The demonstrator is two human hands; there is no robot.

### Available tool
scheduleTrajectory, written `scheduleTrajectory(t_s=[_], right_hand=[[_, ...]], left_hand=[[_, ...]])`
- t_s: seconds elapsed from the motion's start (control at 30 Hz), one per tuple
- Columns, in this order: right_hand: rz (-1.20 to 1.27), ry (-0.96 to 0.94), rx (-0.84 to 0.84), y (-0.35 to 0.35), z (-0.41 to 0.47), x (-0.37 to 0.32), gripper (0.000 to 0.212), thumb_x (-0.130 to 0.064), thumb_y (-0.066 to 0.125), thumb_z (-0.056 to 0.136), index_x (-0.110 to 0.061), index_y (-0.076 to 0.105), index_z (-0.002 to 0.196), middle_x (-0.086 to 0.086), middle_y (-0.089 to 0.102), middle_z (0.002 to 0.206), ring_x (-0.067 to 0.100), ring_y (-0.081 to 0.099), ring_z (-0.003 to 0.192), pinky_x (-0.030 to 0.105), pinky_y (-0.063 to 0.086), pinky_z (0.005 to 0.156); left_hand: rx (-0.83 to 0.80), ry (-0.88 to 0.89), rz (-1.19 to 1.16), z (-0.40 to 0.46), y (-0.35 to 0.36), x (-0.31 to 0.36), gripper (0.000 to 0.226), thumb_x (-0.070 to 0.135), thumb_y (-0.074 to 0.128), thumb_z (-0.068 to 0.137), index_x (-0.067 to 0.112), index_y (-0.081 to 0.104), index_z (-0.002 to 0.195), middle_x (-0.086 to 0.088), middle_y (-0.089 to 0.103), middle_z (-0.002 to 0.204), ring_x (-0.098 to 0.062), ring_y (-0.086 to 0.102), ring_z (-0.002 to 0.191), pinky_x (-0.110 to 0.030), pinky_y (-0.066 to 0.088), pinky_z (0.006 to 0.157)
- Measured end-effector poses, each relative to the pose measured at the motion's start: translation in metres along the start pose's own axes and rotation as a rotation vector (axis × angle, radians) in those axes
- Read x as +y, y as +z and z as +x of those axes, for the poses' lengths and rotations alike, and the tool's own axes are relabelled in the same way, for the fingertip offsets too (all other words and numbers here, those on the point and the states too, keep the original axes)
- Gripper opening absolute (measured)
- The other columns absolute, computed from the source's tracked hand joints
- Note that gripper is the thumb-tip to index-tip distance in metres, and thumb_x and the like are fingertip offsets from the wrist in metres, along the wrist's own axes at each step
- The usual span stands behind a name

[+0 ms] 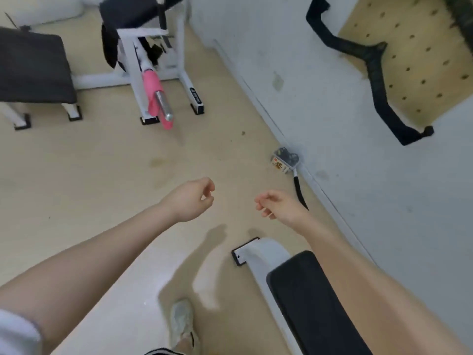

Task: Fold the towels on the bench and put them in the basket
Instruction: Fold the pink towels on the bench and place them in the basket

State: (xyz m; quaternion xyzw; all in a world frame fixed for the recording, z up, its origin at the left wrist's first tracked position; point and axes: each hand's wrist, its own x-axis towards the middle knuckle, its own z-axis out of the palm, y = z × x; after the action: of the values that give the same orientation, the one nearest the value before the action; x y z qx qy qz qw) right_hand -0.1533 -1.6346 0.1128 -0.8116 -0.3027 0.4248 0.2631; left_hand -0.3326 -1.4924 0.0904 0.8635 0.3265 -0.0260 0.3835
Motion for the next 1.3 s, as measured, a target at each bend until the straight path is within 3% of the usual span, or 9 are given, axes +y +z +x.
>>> scheduleTrajectory(t_s=[0.27,0.43,0.6,0.87,1.0,1.17,1.3], right_hand=[[-0.109,-0.125,-0.089,0.043,0.11,-0.132,0.017,-0.006,0.042,0.096,-0.012,0.057,0.092,-0.003,0.056,0.079,0.011,0.05,0.061,0.018,0.037,0.057],[-0.196,-0.206,-0.15,0.067,0.205,-0.214,0.016,-0.015,0.048,0.094,-0.02,0.058,0.082,-0.005,0.06,0.08,0.011,0.055,0.063,0.021,0.04,0.064],[-0.18,-0.197,-0.155,0.078,0.321,-0.316,0.012,-0.015,0.049,0.093,-0.012,0.06,0.091,0.0,0.06,0.083,0.012,0.055,0.063,0.022,0.041,0.063],[-0.267,-0.222,-0.199,0.112,0.462,-0.466,0.016,-0.012,0.045,0.094,-0.01,0.061,0.092,0.007,0.062,0.09,0.017,0.055,0.072,0.022,0.042,0.064],[-0.296,-0.233,-0.142,0.123,0.532,-0.506,0.027,-0.013,0.047,0.093,-0.026,0.055,0.072,-0.003,0.055,0.084,0.013,0.05,0.076,0.019,0.037,0.061],[-0.192,-0.08,0.018,0.147,0.646,-0.523,0.024,-0.01,0.044,0.094,-0.007,0.065,0.105,0.009,0.063,0.116,0.025,0.057,0.106,0.028,0.043,0.087],[-0.202,0.1,0.05,0.185,0.733,-0.526,0.016,-0.006,0.054,0.087,0.001,0.064,0.098,0.011,0.064,0.095,0.021,0.054,0.084,0.027,0.04,0.071]], left_hand=[[0.147,-0.174,0.078,0.04,-0.127,-0.095,0.021,0.02,0.047,0.091,0.01,0.053,0.11,-0.005,0.058,0.116,-0.02,0.048,0.085,-0.027,0.041,0.077],[0.215,-0.153,0.04,0.102,-0.214,-0.144,0.023,0.019,0.048,0.092,0.008,0.054,0.112,-0.005,0.059,0.117,-0.018,0.048,0.085,-0.024,0.037,0.074],[0.254,-0.177,-0.01,0.183,-0.316,-0.201,0.021,0.021,0.048,0.093,0.01,0.056,0.109,-0.003,0.06,0.116,-0.018,0.05,0.084,-0.024,0.036,0.073],[0.211,-0.208,-0.022,0.29,-0.453,-0.287,0.023,0.023,0.046,0.094,0.016,0.056,0.114,0.003,0.059,0.116,-0.016,0.053,0.088,-0.024,0.038,0.073],[0.114,-0.137,0.02,0.363,-0.493,-0.336,0.025,0.021,0.046,0.094,0.014,0.056,0.116,0.0,0.058,0.118,-0.014,0.051,0.09,-0.021,0.038,0.077],[-0.044,-0.055,0.105,0.477,-0.536,-0.404,0.029,0.02,0.045,0.095,0.012,0.054,0.121,-0.002,0.055,0.126,-0.018,0.05,0.114,-0.018,0.032,0.084],[-0.171,-0.086,0.031,0.563,-0.56,-0.452,0.027,0.019,0.043,0.095,0.011,0.055,0.118,-0.001,0.058,0.114,-0.018,0.052,0.099,-0.017,0.035,0.074]])
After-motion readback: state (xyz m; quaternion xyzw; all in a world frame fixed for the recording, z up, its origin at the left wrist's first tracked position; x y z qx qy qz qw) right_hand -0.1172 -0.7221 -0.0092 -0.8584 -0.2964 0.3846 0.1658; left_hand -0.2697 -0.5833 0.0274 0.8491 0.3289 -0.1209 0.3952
